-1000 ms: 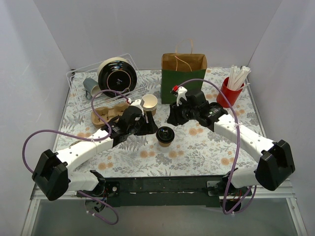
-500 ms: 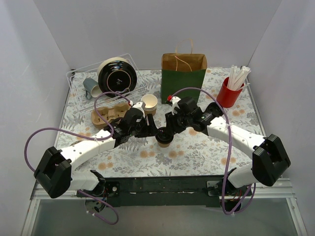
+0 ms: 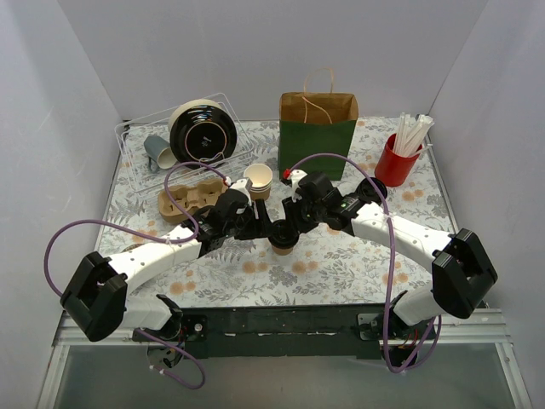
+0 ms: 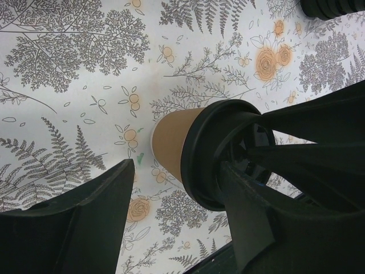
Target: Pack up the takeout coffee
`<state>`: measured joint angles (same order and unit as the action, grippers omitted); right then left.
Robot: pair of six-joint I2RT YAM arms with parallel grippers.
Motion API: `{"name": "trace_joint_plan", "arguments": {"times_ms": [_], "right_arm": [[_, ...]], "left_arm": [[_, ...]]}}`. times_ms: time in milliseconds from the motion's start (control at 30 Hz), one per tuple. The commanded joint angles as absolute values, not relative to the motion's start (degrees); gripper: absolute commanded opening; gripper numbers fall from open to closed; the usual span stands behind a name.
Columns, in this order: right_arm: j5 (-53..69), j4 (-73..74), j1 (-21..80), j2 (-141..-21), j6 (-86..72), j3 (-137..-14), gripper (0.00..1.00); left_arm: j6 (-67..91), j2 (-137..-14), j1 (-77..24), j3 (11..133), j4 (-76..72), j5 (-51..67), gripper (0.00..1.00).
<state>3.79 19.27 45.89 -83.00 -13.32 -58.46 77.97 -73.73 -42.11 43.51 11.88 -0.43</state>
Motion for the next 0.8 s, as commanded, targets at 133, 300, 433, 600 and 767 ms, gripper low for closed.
{"name": "trace_joint_plan", "arguments": {"times_ms": [133,300,433,600,767], "right_arm": [[0.88,20.65,46.41,-84.81,-11.51,-56.78,0.35],[0.7,20.92,46.41,-85.08,-10.99,-56.42,0.34],[0.62,21.09,46.41,-84.81,-10.72,-56.86,0.34],[0.53,21.62,46.41,-84.9,-10.37,-57.48,0.33],[0.88,21.8,46.41,-85.17,-10.28,-58.01,0.33]], "left_arm": [[78.31,-73.56,-41.92,40.34,13.7,-3.95,0.58],[78.05,-71.03,-41.92,40.08,13.18,-3.25,0.59],[78.57,-67.95,-41.66,42.09,12.66,-1.23,0.6],[79.1,-66.88,-41.13,45.0,15.03,-2.11,0.57],[79.1,-68.03,-40.87,44.3,15.03,-1.5,0.49]]}}
